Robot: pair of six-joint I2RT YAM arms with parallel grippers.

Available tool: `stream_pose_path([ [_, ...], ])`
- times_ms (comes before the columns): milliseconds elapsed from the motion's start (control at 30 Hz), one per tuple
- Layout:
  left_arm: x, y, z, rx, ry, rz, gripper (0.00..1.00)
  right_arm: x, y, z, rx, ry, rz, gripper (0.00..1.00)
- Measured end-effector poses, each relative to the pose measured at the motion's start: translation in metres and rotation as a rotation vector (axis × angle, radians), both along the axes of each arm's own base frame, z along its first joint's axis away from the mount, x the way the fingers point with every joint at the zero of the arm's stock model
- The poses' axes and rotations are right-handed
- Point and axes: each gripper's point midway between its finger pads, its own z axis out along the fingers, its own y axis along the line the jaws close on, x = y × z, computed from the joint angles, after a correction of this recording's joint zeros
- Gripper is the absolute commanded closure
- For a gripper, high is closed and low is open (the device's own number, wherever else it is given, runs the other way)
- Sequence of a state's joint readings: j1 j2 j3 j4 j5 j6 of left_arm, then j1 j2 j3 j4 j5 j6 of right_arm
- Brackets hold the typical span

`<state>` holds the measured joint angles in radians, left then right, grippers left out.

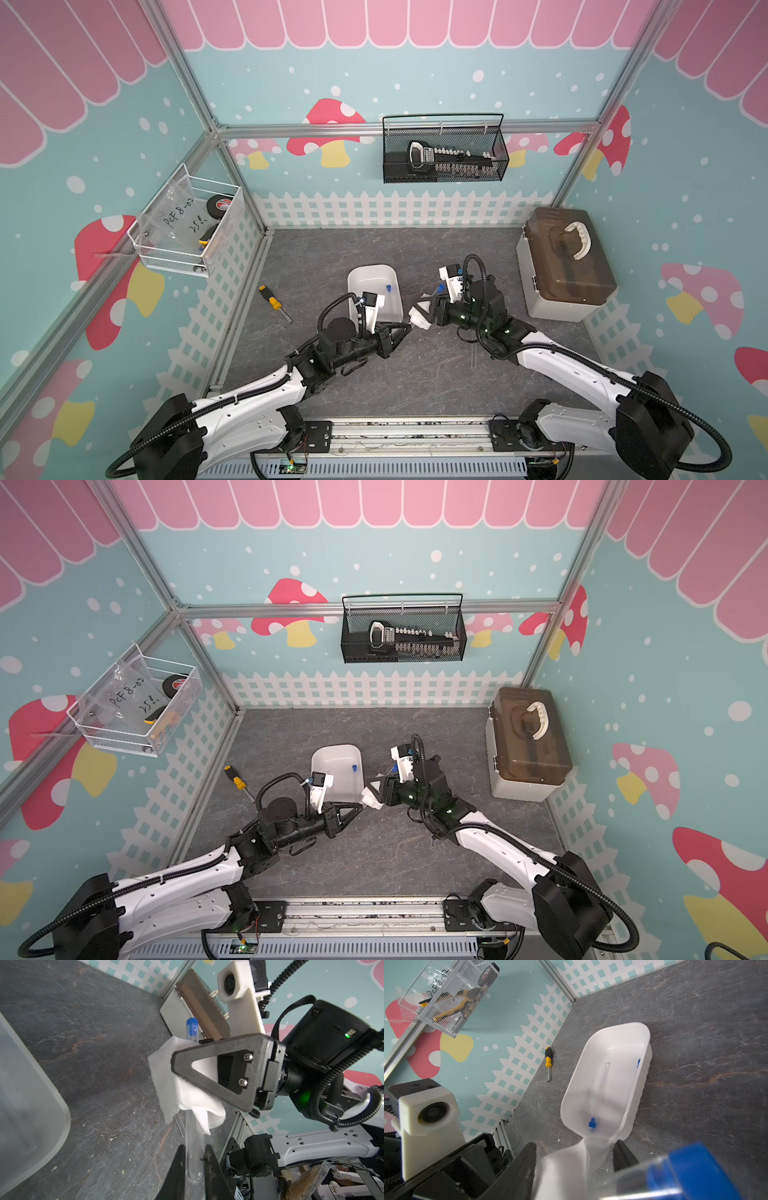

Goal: Wipe the exteriors of test tubes
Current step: Wipe the dirt from the test tube.

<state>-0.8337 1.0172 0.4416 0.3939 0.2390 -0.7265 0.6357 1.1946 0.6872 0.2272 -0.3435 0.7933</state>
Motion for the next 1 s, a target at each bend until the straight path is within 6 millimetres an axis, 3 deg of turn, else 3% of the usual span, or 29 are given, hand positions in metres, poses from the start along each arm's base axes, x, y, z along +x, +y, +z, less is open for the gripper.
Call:
stream_pose_path([
  [433, 0.013, 0.004, -0.002, -0.021, -0.021, 0.072, 0.85, -0.003, -0.008, -0.012, -0.039, 0.087, -0.036, 0.34],
  [1000, 0.016, 0.008, 0.000, -0.067, -0.023, 0.106, 0.85, -0.002, -0.009, -0.009, 0.007, 0.143, -0.079, 0.33],
])
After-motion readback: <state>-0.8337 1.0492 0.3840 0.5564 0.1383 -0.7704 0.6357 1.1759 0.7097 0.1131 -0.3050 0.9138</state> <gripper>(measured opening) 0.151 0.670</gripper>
